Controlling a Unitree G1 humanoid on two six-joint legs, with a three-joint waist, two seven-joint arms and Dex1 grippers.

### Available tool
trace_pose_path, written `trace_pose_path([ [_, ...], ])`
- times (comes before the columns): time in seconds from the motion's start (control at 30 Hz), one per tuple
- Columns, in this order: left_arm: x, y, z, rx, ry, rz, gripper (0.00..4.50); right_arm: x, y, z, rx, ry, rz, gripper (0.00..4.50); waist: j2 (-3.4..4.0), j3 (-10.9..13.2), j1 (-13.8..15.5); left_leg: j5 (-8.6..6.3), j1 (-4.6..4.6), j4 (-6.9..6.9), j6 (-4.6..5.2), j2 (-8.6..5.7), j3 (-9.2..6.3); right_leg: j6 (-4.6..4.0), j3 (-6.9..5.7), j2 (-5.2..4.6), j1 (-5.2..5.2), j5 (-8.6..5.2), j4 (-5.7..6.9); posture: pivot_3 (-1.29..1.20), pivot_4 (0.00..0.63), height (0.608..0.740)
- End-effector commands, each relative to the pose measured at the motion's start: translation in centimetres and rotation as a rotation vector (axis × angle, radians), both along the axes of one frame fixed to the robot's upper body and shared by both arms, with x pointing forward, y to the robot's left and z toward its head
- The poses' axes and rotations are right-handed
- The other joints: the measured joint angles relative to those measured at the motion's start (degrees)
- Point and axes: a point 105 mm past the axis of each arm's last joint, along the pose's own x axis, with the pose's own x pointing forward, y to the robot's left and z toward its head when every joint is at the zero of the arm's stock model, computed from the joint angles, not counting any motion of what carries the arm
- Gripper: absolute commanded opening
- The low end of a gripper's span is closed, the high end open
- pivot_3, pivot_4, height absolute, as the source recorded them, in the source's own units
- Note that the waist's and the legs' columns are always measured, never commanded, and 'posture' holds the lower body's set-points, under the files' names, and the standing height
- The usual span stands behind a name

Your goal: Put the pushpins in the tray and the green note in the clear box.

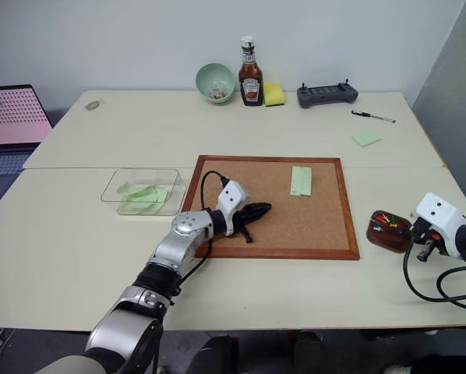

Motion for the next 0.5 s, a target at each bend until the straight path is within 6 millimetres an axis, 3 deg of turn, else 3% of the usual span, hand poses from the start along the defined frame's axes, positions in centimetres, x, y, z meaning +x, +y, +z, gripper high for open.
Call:
trace_pose_path([
  [0.03, -0.6, 0.2, -2.6, 0.06, 0.074, 0.003, 0.0, 0.3, -0.2, 0.8, -0.028, -0.031, 0.01, 0.5, 0.0, 0.0, 0.0, 0.0, 0.0, 0.0, 0.0, 0.0, 0.0, 0.0, 0.0, 0.0, 0.0, 0.0, 0.0, 0.0, 0.15, 0.74],
  [0.37, -0.5, 0.2, -2.6, 0.06, 0.073, 0.006, 0.0, 0.5, -0.3, 1.6, -0.01, -0.051, 0.013, 2.71, 0.01, -0.01, -0.01, 0.0, 0.0, 0.0, 0.0, 0.0, 0.0, 0.0, 0.0, 0.0, 0.0, 0.0, 0.0, 0.0, 0.15, 0.74],
  [0.5, -0.5, 0.2, -2.5, 0.057, 0.073, 0.007, 0.0, 1.0, 1.3, 3.2, 0.056, -0.091, 0.055, 3.41, 0.03, -0.02, -0.01, 0.0, 0.01, 0.0, 0.0, 0.0, 0.0, 0.0, 0.0, 0.0, 0.0, 0.0, 0.0, 0.0, 0.15, 0.74],
])
